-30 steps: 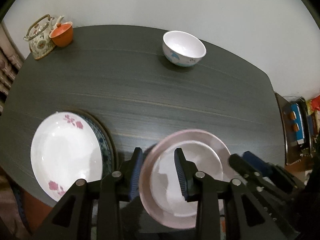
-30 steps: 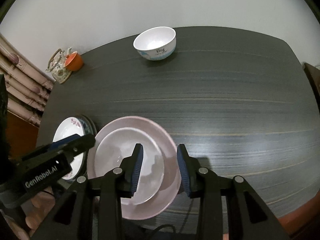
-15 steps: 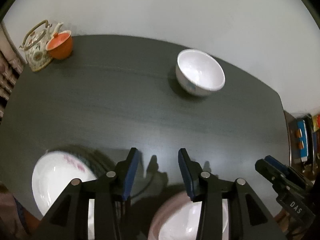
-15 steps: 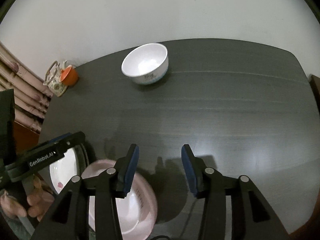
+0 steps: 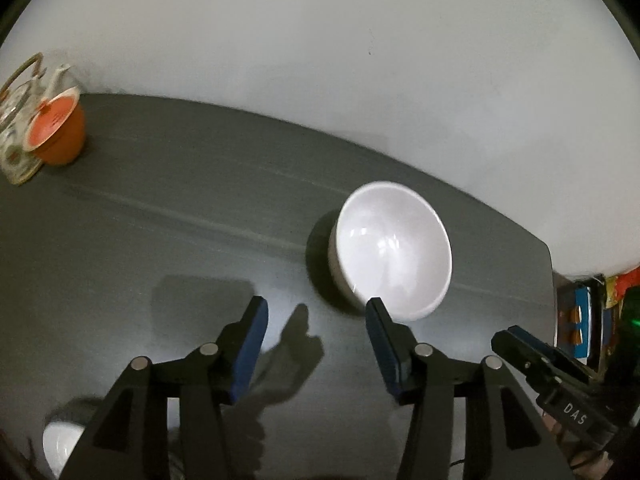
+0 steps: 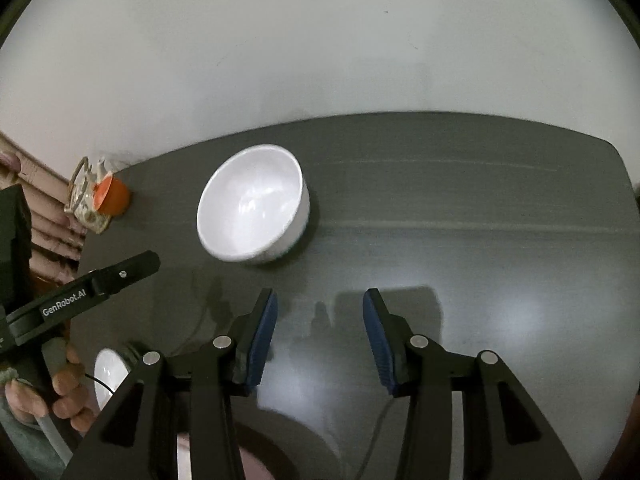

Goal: Organize plates and bowls
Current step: 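Move the left tool to the small white 'Dog' bowl, then close the left tool on the 'Dog' bowl's rim, then carry the 'Dog' bowl and lower it into the white bowl, then open the left tool and release the 'Dog' bowl in the white bowl, then move the left tool to the pink bowl's rim and close on it, then lift the nested bowls and carry them over the plate stack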

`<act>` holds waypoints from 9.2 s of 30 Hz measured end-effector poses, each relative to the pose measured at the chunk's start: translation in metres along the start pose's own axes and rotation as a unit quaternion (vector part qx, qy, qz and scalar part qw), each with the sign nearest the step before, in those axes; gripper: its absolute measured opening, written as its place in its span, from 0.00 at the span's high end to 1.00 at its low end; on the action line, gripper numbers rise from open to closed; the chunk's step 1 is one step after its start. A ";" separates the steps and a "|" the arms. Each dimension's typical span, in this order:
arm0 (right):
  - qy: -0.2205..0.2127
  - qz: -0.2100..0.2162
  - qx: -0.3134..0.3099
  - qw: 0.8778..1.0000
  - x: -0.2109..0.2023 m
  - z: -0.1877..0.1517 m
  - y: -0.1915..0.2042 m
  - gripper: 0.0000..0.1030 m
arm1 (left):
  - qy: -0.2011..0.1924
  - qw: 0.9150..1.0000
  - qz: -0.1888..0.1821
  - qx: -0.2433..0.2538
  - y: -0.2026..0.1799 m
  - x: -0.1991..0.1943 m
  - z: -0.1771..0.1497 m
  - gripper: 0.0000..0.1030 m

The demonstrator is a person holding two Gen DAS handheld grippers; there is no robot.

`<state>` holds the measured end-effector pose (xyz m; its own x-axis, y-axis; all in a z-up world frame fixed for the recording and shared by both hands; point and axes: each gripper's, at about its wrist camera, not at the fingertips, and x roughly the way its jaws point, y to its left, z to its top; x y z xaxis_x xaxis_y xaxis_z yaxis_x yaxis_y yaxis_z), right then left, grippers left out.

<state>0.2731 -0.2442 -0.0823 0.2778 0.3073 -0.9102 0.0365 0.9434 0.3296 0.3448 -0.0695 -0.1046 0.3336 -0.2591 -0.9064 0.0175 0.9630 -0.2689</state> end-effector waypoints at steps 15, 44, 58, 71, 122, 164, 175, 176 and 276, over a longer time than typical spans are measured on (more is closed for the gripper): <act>0.038 0.002 -0.008 0.999 0.073 0.053 0.005 0.59 | 0.040 0.999 0.000 -0.015 -0.002 0.064 0.031 0.50; 0.051 0.014 0.000 0.999 0.068 0.038 0.012 0.83 | 0.054 0.998 -0.010 0.011 -0.015 0.052 0.002 0.88; 0.031 0.008 -0.006 0.999 0.014 0.011 0.028 0.83 | 0.040 0.999 -0.010 0.032 -0.036 0.008 -0.024 0.88; 0.022 0.008 -0.003 1.000 -0.048 -0.043 0.043 0.82 | 0.025 0.999 -0.015 0.032 -0.044 -0.044 -0.063 0.88; 0.071 0.012 0.007 0.997 -0.061 -0.197 0.068 0.79 | 0.076 0.997 0.012 0.011 -0.004 -0.058 -0.202 0.88; 0.036 -0.012 -0.010 0.999 -0.068 -0.203 0.076 0.72 | 0.060 0.998 0.012 0.017 -0.011 -0.067 -0.199 0.84; 0.031 -0.011 -0.006 0.999 -0.070 -0.204 0.075 0.68 | 0.044 0.999 -0.001 0.021 -0.006 -0.077 -0.205 0.77; 0.028 -0.015 -0.009 0.999 -0.070 -0.205 0.075 0.66 | 0.041 0.999 -0.002 0.023 -0.006 -0.079 -0.207 0.75; 0.072 -0.045 0.073 0.994 -0.038 -0.203 0.026 0.62 | 0.088 0.987 -0.038 -0.129 0.070 -0.043 -0.213 0.78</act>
<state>0.0687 -0.2060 -0.0896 0.1282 0.2462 -0.9607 0.1962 0.9432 0.2679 0.1310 -0.0070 -0.1539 0.1709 -0.3597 -0.9173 -0.2114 0.8959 -0.3907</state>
